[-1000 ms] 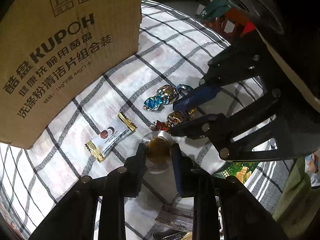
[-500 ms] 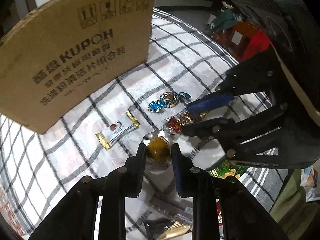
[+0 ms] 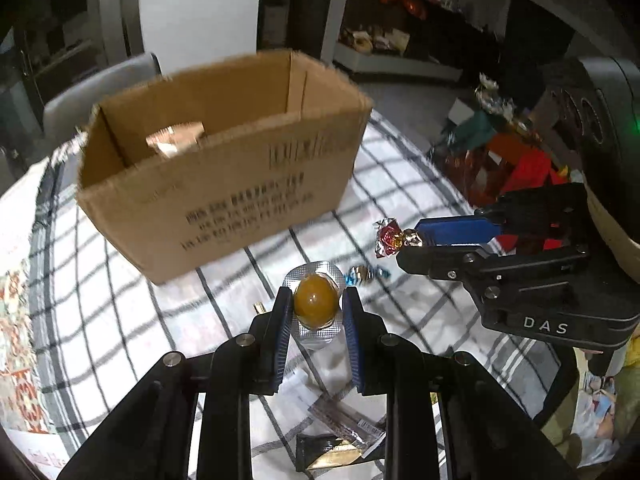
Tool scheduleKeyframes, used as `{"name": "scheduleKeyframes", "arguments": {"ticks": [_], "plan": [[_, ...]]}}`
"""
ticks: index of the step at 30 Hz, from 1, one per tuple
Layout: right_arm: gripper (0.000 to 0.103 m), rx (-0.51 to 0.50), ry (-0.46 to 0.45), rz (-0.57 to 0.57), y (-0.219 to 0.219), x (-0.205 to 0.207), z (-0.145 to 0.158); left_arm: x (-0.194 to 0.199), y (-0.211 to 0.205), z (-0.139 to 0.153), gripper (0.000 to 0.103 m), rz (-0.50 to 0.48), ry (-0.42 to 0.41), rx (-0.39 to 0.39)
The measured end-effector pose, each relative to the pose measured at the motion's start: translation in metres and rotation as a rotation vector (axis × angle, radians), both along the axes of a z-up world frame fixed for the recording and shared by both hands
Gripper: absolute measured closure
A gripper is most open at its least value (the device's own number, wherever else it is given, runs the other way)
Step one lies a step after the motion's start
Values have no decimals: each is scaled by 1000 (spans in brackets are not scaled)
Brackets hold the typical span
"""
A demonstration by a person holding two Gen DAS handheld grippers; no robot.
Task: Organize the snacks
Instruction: 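Carry both candies over the box and open both tools to drop them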
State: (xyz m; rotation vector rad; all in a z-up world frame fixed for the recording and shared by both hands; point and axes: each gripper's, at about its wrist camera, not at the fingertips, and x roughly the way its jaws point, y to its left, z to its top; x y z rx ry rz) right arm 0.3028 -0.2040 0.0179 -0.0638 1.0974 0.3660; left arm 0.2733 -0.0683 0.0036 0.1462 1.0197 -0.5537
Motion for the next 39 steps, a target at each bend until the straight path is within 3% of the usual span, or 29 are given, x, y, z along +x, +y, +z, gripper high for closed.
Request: {"name": "scheduleKeyframes", "arguments": {"ticks": [9, 17, 28, 34, 36, 37, 39], "plan": [[78, 60, -116, -56, -1, 10, 46, 9, 9, 53, 77, 40, -99, -34], [78, 93, -197, -82, 4, 22, 72, 25, 13, 79, 77, 78, -157, -56], [77, 111, -262, -112, 8, 54, 88, 62, 23, 93, 77, 144, -205, -22], [77, 121, -267, -138, 9, 77, 87, 86, 24, 89, 77, 176, -189, -4], [77, 109, -268, -152, 9, 86, 85, 95, 25, 89, 72, 200, -195, 1], [76, 96, -270, -162, 10, 90, 84, 100, 26, 89, 69, 217, -200, 6], [52, 71, -262, -177, 10, 96, 81, 105, 30, 89, 54, 249, -215, 13]]}}
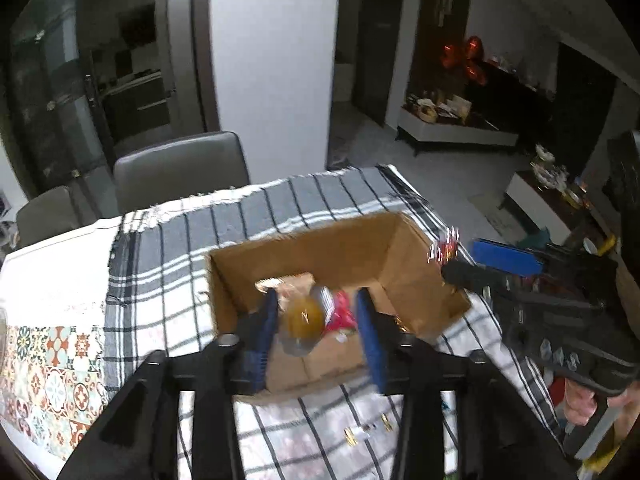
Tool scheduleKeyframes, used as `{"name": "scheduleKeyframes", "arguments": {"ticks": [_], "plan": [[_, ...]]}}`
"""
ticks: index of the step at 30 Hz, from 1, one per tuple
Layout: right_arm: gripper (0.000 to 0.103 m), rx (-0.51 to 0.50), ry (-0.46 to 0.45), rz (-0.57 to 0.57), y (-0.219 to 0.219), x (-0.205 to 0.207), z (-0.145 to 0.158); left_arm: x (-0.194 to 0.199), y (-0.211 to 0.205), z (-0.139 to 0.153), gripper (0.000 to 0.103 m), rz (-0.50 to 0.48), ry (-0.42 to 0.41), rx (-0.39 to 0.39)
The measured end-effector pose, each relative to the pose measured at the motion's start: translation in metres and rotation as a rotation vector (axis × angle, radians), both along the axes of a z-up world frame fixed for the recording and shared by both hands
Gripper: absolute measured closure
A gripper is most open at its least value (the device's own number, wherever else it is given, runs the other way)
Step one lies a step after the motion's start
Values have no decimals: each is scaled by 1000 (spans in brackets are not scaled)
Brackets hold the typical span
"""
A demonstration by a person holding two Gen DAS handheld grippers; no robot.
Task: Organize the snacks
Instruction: 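Carry both candies over the box and open both tools to drop them, then withdraw both tools from the box toward the remaining snacks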
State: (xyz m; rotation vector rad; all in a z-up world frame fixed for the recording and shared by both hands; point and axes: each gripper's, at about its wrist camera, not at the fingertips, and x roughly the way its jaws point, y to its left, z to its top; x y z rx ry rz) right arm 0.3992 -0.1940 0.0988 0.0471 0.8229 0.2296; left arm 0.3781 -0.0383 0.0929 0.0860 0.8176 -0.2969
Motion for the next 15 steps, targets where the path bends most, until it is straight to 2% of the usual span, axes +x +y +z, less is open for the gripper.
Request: {"name": "scheduleKeyframes", "arguments": {"ticks": [1, 4, 6, 10, 15], "plan": [[45, -6, -8, -15, -1, 0, 0, 1, 2, 0, 53, 16, -6, 4], [45, -26, -26, -11, 0, -4, -1, -3, 7, -1, 52, 29, -25, 24], [45, -51, -27, -3, 3, -10, -3, -11, 7, -2, 46, 10, -41, 45], [45, -88, -17, 40, 9, -25, -8, -32, 5, -6, 46, -28, -64, 71], [45, -112, 30, 80, 12, -43, -16, -52, 3, -10, 46, -66, -49, 49]]}}
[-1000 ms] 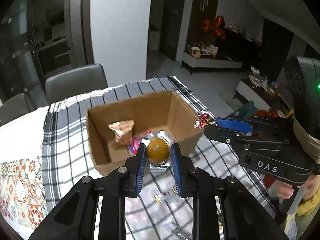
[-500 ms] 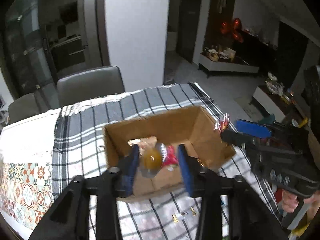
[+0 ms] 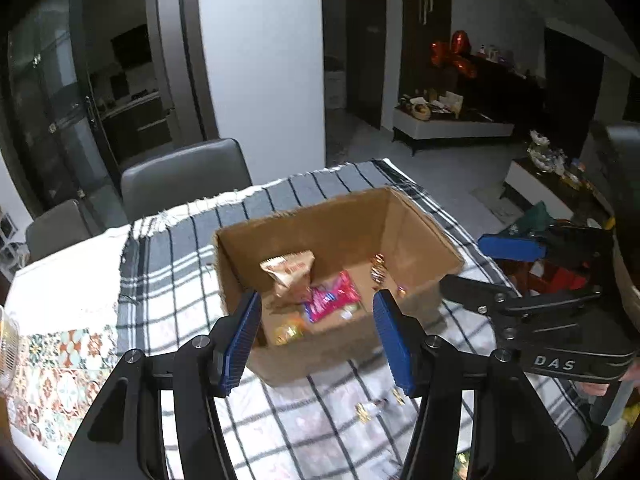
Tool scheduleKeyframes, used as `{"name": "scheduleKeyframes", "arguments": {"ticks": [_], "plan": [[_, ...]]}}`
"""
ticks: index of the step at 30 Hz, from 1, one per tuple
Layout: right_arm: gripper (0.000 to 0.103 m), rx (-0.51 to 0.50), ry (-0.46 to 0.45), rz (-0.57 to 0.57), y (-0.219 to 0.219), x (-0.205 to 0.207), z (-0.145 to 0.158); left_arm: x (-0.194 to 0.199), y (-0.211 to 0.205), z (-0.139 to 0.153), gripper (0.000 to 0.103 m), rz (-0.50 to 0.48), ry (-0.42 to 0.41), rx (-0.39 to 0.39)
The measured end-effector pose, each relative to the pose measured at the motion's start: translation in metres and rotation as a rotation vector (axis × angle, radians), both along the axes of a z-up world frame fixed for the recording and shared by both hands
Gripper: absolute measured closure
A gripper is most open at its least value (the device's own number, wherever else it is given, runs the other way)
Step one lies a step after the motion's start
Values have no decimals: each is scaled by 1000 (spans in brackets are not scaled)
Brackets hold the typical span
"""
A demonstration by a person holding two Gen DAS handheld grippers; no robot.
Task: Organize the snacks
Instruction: 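Withdraw both tools from the box toward the remaining snacks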
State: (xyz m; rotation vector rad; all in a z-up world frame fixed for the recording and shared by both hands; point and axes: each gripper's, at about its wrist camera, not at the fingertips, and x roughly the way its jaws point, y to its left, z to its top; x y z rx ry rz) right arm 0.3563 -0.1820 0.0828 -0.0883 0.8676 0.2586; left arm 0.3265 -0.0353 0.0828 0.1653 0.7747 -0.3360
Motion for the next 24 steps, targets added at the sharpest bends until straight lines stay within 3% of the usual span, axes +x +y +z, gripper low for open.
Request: {"name": "scheduleKeyframes", "arguments": {"ticks": [12, 17, 24], "plan": [[45, -24, 87, 53, -3, -37, -16, -47, -16, -13, 46, -96, -40, 63], [45, 6, 96, 58, -9, -46, -24, -65, -23, -18, 46, -136, -99, 96], [45, 6, 97, 71, -11, -58, -44, -81, -32, -41, 46, -206, -111, 126]]}}
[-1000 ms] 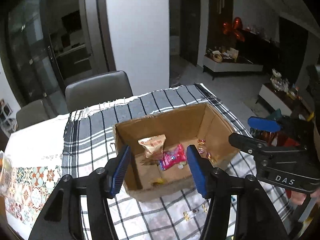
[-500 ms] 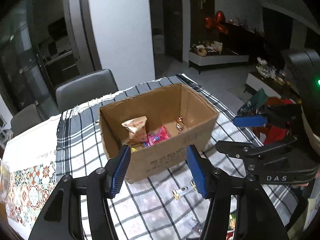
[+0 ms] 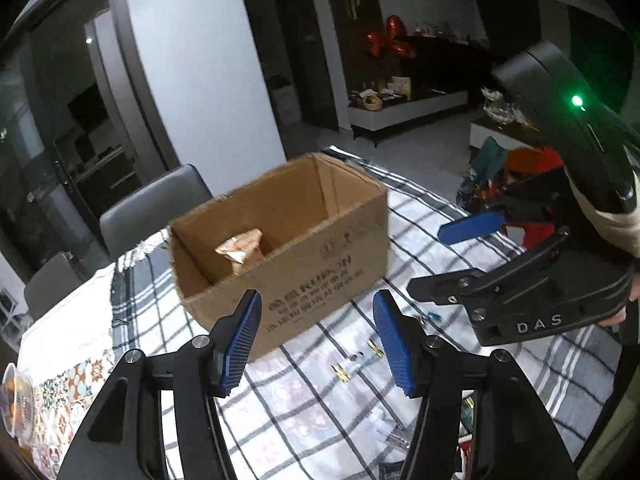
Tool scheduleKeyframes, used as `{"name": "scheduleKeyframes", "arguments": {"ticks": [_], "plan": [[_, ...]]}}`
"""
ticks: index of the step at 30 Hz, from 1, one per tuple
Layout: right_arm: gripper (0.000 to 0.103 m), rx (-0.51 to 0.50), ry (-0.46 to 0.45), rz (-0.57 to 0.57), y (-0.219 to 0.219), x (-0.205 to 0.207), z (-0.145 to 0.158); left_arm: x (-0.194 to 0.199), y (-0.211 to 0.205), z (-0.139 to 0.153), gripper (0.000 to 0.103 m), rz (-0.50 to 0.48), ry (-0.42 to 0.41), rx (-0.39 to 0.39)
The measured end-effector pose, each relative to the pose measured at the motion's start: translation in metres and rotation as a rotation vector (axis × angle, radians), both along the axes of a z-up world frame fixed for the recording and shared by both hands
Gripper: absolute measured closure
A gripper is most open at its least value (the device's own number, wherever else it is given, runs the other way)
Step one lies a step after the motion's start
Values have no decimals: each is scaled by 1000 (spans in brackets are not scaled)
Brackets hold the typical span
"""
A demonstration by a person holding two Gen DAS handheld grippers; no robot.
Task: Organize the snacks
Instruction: 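Withdraw both tools from the box toward the remaining snacks, then grasp the white-gold candy bar with the left tool while the right tool grasps the blue-wrapped candy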
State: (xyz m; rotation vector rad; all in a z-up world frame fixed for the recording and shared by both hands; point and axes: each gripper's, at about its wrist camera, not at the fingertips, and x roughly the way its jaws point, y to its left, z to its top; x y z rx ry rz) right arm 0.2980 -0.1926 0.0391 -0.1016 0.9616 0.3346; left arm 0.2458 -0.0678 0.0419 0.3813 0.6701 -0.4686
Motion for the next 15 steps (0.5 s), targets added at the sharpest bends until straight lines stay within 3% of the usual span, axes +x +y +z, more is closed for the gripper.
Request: {"name": "scheduleKeyframes", "arguments": {"ticks": [15], "plan": [[45, -41, 87, 8, -10, -9, -63, -3, -16, -65, 46, -86, 103, 39]]}}
